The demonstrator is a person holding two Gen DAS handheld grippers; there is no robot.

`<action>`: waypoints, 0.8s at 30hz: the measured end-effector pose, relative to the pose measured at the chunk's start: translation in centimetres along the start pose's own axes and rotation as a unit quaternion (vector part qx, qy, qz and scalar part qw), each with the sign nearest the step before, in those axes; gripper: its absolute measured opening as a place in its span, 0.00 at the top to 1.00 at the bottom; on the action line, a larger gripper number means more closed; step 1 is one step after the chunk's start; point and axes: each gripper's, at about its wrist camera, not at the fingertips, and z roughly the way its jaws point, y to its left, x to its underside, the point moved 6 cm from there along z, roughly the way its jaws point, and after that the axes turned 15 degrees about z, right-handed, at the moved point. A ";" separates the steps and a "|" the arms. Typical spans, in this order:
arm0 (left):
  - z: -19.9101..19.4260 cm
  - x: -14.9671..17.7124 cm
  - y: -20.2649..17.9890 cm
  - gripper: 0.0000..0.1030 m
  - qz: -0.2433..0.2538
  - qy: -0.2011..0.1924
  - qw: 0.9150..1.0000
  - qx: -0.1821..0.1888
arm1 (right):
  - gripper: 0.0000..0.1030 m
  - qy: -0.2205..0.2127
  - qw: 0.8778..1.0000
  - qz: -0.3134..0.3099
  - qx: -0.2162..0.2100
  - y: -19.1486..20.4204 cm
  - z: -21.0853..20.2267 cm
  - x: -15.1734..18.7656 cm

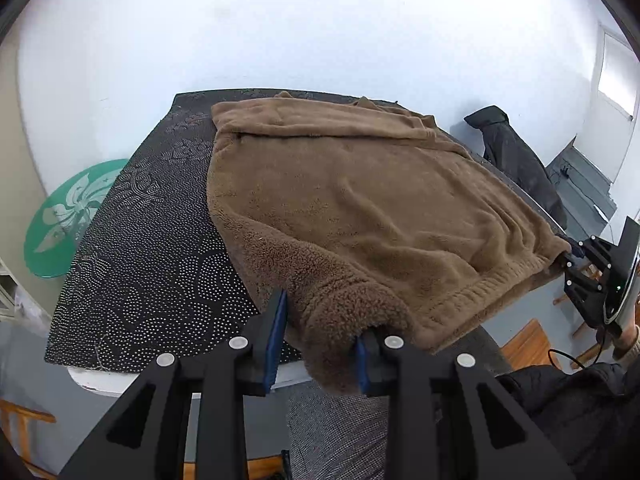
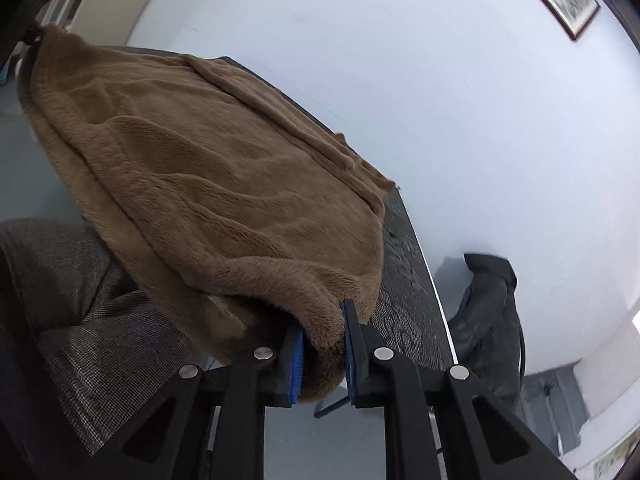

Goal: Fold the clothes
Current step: 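Lift the hem with both tools and fold it up toward the collar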

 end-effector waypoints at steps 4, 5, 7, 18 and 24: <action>0.0 0.5 0.5 0.68 -0.006 0.001 1.000 -0.014 | 0.91 0.006 1.000 0.017 -0.004 -0.7 0.3 -0.1; -0.1 0.6 0.9 0.68 -0.008 0.002 1.000 -0.027 | 0.91 0.009 1.000 0.027 -0.006 -1.1 0.3 -0.1; -0.5 0.9 1.7 0.61 -0.014 0.003 0.999 -0.046 | 0.91 0.015 0.999 0.049 -0.011 -1.9 0.2 0.0; -1.4 1.4 2.7 0.52 0.026 0.020 0.998 -0.052 | 0.91 0.045 0.985 0.162 -0.038 -6.3 -0.2 0.2; -2.3 0.6 3.0 0.52 0.067 0.015 0.996 -0.062 | 0.91 0.021 0.989 0.145 -0.035 -6.5 -0.5 -1.3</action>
